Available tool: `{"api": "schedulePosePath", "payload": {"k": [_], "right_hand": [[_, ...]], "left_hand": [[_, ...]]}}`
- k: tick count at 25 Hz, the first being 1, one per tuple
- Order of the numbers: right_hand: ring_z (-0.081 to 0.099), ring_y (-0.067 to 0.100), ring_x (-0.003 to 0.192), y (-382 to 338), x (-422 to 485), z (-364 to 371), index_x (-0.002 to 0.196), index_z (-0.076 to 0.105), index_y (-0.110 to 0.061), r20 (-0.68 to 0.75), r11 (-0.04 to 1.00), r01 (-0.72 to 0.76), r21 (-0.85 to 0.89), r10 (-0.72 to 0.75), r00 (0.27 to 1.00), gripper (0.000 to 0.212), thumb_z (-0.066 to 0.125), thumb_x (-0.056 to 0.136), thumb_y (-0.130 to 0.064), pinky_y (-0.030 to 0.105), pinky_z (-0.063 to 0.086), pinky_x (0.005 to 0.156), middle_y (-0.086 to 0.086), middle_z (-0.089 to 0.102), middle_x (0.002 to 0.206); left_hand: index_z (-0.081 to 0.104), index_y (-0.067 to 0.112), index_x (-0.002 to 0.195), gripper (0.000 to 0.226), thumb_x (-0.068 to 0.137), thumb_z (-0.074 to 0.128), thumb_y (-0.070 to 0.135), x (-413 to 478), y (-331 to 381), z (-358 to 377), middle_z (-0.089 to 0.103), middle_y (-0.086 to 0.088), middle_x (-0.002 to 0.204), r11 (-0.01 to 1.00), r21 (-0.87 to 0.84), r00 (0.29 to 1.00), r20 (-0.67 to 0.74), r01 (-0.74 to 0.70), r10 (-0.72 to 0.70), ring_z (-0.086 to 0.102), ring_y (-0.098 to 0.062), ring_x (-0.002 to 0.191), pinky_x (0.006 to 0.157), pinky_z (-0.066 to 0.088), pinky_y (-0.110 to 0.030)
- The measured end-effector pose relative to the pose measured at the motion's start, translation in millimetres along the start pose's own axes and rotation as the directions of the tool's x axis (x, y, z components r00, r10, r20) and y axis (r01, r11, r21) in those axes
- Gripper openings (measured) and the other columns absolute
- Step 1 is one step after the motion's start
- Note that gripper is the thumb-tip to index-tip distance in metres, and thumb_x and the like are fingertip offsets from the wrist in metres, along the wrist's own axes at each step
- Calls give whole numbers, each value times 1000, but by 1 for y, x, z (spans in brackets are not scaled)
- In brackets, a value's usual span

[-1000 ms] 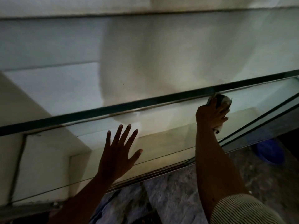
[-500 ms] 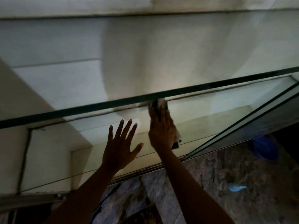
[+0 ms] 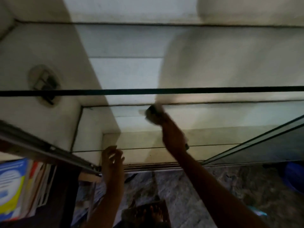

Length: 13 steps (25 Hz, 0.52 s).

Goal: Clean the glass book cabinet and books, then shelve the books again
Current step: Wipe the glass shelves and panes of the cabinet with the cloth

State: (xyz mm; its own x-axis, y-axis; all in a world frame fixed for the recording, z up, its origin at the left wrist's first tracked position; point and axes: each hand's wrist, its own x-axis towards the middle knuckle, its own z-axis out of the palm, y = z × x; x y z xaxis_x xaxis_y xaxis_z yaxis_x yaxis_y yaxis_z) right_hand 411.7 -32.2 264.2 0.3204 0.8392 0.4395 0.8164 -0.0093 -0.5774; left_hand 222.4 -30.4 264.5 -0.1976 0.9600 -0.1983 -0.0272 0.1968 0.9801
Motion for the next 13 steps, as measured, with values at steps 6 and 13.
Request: {"api": "schedulePosePath", "payload": {"k": [6, 13], "right_hand": [[25, 34, 138, 8, 44, 42, 143, 34, -29, 129, 909, -259, -325, 314, 941, 56, 44, 92, -7, 47, 29, 107, 10, 21, 154], [45, 32, 128, -44, 4, 81, 133, 50, -29, 186, 962, 96, -256, -49, 981, 70, 61, 73, 5, 49, 45, 94, 8, 45, 142]], "left_hand": [[40, 17, 131, 37, 98, 44, 32, 36, 2, -7, 60, -13, 104, 556, -664, 802, 113, 501, -587, 64, -32, 85, 88, 49, -55], [58, 16, 105, 23, 100, 36, 22, 41, -8, -23, 73, -10, 92, 491, -738, 856, 226, 462, -466, 71, -33, 80, 70, 53, -56]]}}
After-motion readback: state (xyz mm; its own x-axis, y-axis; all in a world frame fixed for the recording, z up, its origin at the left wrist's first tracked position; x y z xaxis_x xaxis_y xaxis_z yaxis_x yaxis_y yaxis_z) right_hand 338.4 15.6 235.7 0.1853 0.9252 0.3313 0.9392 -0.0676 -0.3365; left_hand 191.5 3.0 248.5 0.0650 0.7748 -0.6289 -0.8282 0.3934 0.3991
